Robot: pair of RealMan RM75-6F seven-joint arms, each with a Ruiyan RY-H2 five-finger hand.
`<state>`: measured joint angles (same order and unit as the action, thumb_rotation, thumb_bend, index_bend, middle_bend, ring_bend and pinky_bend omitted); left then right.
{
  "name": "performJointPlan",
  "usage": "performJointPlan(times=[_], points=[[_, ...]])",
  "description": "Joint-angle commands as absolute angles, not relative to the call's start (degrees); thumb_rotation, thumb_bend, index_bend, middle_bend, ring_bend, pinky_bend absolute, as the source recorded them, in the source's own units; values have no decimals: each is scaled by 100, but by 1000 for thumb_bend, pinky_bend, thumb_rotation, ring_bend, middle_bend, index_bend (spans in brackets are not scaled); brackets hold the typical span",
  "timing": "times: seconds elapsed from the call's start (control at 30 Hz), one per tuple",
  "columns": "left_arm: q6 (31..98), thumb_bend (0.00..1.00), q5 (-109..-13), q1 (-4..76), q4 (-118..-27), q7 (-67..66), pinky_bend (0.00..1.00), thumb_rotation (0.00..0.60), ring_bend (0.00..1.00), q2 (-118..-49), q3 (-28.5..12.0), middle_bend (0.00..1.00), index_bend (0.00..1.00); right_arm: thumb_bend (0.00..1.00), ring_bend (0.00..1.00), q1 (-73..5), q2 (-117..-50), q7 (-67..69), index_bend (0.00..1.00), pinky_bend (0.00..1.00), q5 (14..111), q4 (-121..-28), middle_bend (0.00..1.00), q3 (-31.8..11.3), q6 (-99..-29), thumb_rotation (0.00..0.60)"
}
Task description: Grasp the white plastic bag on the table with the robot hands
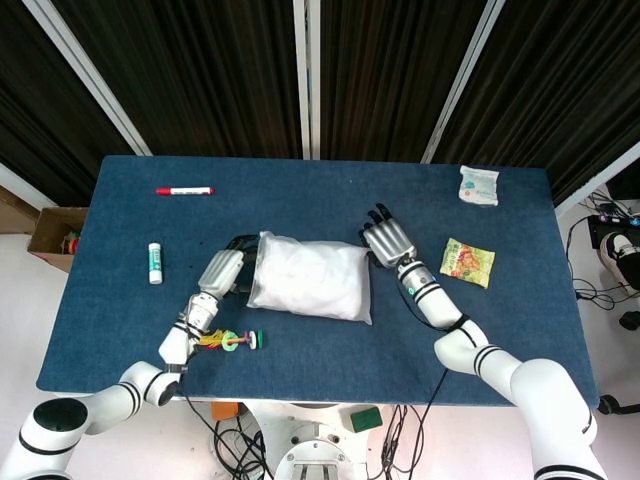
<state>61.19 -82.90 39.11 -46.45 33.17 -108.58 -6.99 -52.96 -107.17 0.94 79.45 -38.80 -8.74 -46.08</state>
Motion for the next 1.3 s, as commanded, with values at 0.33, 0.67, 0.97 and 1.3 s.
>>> performJointPlan(times=[0.33, 0.67, 0.97, 1.3], points=[[6519, 562, -8228, 3471, -5124, 3166, 95, 600, 114, -10322, -661, 388, 782, 639, 145, -4809, -10029, 283, 740, 125, 8019, -4302, 456, -744, -5037, 600], [6740, 562, -8046, 3074, -5720, 2753, 95, 600, 114, -9664, -678, 389, 780, 638, 145, -4203, -9380, 276, 735, 125, 7732, -4422, 454, -705, -5146, 600], [6547, 553, -7902, 2912, -6031, 2465, 95, 600, 112, -9461, -620, 365, 727, 621, 141, -3852, -9178, 508, 681, 125, 7564, -4412, 426, -731, -5152, 600], [6694, 215, -7618, 2675, -7176, 1042, 91, 600, 42, -8650, -674, 136, 123, 219, 0, -3478, -8252, -107, 0, 0, 7061, -6178, 99, -973, -5298, 600]])
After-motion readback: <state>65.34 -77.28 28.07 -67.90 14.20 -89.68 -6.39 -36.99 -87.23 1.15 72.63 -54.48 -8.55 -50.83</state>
